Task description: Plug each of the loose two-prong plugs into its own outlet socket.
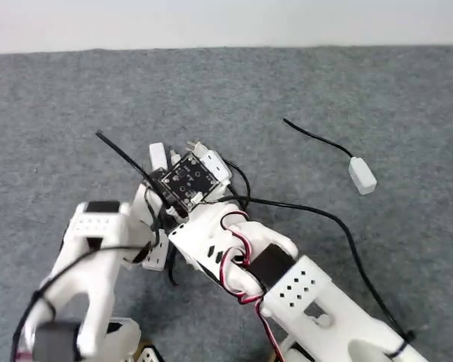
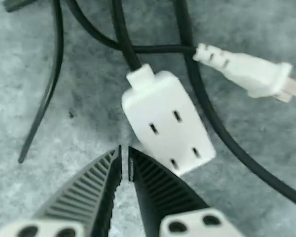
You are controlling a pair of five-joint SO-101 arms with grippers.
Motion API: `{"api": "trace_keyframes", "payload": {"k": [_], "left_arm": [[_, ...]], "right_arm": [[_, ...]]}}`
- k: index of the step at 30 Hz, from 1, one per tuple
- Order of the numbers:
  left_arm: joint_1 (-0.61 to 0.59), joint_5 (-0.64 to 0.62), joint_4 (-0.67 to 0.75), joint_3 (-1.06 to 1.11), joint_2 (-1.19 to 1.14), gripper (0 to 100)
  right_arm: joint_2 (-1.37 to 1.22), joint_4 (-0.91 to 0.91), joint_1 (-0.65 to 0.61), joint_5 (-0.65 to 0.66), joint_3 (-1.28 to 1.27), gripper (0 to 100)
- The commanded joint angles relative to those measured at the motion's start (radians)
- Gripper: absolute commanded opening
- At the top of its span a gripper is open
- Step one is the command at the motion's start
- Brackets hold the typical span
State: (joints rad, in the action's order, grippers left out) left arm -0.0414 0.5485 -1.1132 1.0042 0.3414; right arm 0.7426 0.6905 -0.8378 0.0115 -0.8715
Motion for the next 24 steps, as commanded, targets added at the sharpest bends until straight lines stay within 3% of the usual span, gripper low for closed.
{"api": "trace_keyframes", "payload": {"k": [1, 13, 18, 21, 24], "left_arm": [[0.011, 0.008, 0.037, 0.047, 0.14, 1], [0.04, 0.081, 0.014, 0.07, 0.158, 1], [0.058, 0.083, 0.034, 0.166, 0.324, 1], [0.054, 0.034, 0.069, 0.234, 0.459, 1], [0.049, -0.135, 0.15, 0.305, 0.592, 1]], "right_arm": [[0.001, -0.01, -0.005, -0.011, 0.023, 0.8], [0.007, 0.081, -0.007, -0.005, 0.064, 0.8], [0.012, 0.097, -0.007, -0.005, 0.066, 0.8], [0.012, 0.097, -0.001, -0.014, 0.068, 0.8], [0.008, 0.064, 0.013, -0.095, 0.06, 0.8]]}}
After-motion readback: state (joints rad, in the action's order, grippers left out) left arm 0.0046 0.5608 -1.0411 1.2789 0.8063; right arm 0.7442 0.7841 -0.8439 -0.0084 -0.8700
